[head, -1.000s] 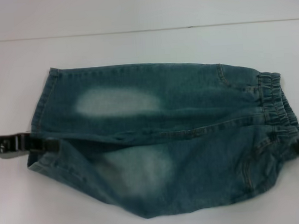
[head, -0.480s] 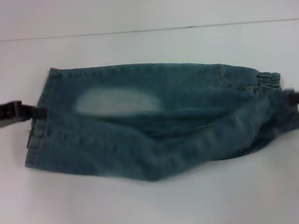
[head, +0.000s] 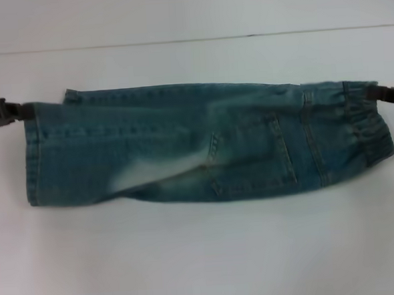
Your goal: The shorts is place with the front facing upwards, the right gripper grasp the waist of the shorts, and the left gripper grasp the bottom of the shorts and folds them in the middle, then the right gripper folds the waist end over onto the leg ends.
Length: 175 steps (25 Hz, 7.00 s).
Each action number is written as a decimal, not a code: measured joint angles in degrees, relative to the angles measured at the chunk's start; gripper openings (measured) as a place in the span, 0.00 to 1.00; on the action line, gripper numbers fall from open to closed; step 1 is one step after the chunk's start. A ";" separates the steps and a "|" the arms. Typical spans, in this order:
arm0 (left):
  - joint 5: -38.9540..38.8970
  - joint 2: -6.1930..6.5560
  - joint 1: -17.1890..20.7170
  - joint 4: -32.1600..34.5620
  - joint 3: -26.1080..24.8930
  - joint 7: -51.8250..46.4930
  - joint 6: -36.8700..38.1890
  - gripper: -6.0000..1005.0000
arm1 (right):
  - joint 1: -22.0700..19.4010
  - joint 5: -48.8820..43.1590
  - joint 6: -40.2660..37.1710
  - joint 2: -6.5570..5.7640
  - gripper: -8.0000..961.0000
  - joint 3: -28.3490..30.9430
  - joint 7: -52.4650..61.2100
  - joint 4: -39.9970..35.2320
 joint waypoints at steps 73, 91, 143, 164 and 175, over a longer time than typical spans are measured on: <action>-13.52 -6.06 -0.64 -3.96 9.67 19.94 -24.98 0.58 | 0.12 10.19 14.96 2.30 0.54 -7.07 -6.91 3.39; -16.70 -6.46 2.86 -0.66 15.54 37.05 11.71 0.93 | 2.64 -1.85 -16.73 -7.54 0.97 -14.44 20.62 -14.76; -16.29 -7.20 1.49 -5.51 18.58 37.31 4.84 0.91 | 15.42 -24.55 0.38 -0.59 0.47 -27.52 25.70 -5.56; -43.17 -10.76 0.92 -13.93 18.39 61.02 -11.28 0.67 | 12.50 -17.40 -5.06 -1.16 0.13 -23.75 24.85 -11.32; -68.24 -10.90 -10.46 -36.24 18.04 108.08 -29.78 0.18 | 13.30 -5.04 -14.12 -4.23 0.13 -20.04 25.27 -12.76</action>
